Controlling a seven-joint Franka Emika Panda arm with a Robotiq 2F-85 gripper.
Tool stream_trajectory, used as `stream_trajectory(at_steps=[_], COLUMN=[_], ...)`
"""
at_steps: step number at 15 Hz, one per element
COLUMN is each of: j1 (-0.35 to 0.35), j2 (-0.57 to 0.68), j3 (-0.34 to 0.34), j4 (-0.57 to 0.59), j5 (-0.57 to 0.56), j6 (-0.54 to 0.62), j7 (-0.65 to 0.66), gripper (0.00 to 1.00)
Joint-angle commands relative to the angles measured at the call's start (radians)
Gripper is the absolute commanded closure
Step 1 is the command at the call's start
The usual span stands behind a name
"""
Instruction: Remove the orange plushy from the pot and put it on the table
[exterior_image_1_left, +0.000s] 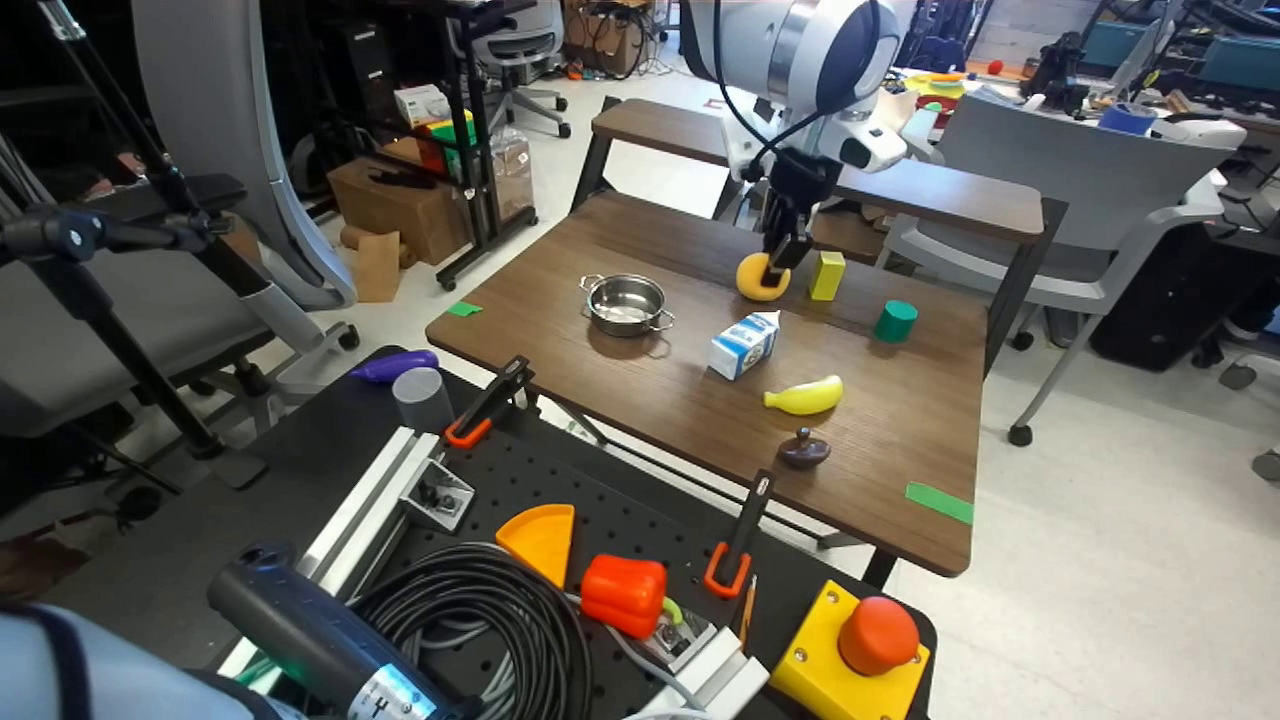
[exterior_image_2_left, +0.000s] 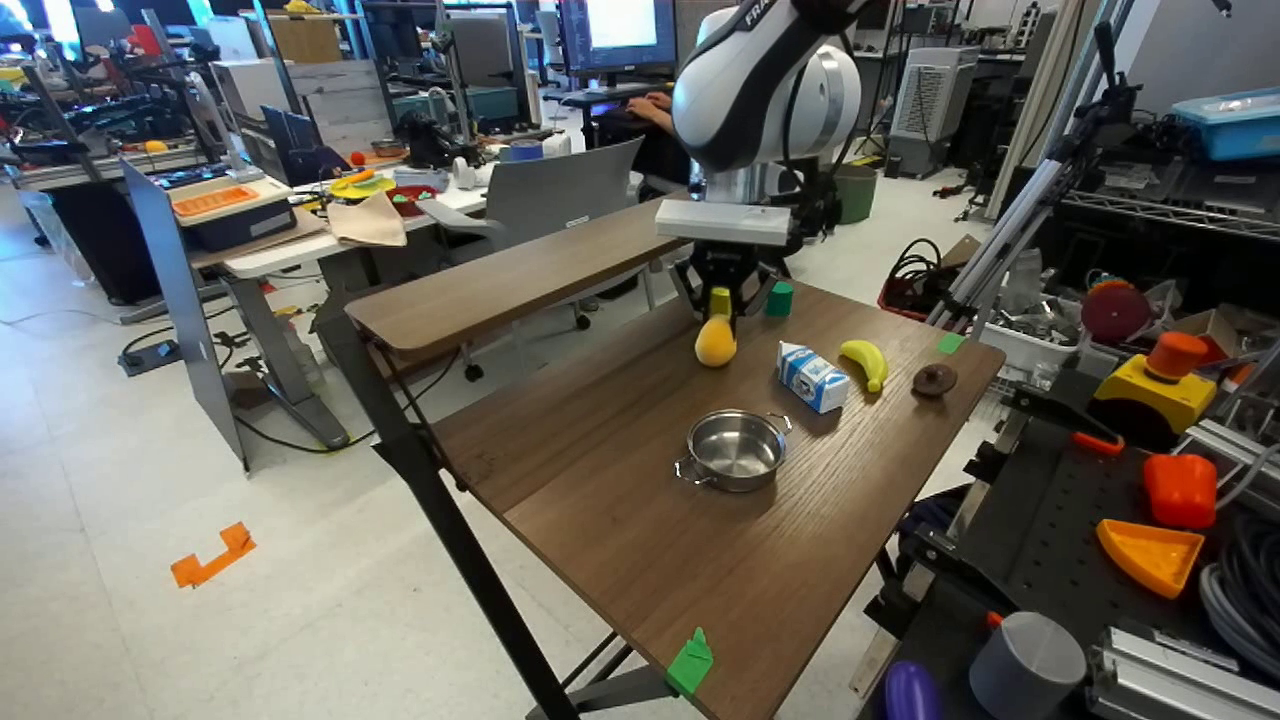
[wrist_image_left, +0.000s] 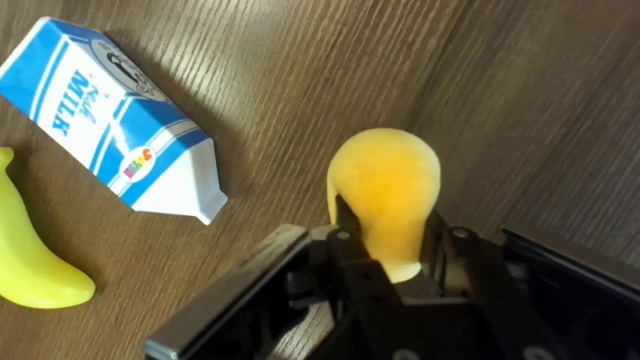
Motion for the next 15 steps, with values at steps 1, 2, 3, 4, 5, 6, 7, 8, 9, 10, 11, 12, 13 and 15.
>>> stream_trajectory(at_steps=[1, 2, 3, 4, 5, 6, 7, 8, 9, 10, 11, 12, 13, 15], j1=[0.008, 0.008, 0.005, 0.005, 0.006, 0.008, 0.007, 0.007, 0.007, 0.008, 0.007, 0.006, 0.000, -0.002], j2=[0.013, 0.002, -0.010, -0.024, -0.043, -0.060, -0.085, -0.107, -0.137, -0.163, -0.198, -0.229, -0.263, -0.323], j3=[-0.007, -0.003, 0.003, 0.007, 0.010, 0.014, 0.020, 0.026, 0.031, 0.037, 0.044, 0.052, 0.063, 0.078], j4=[0.046, 0.038, 0.023, 0.006, -0.016, -0.036, -0.063, -0.086, -0.119, -0.148, -0.186, -0.219, -0.259, -0.325], j5=[-0.034, -0.034, -0.033, -0.033, -0.033, -0.034, -0.032, -0.031, -0.029, -0.026, -0.023, -0.020, -0.015, -0.010], j6=[-0.054, -0.056, -0.054, -0.051, -0.042, -0.033, -0.023, -0.018, -0.006, 0.004, 0.014, 0.014, 0.005, -0.011], j7=[0.037, 0.030, 0.018, 0.009, -0.002, -0.011, -0.024, -0.038, -0.057, -0.074, -0.096, -0.117, -0.149, -0.197], gripper=[0.38, 0.29, 0.23, 0.15, 0.08, 0.00, 0.00, 0.00, 0.00, 0.00, 0.00, 0.00, 0.00, 0.00])
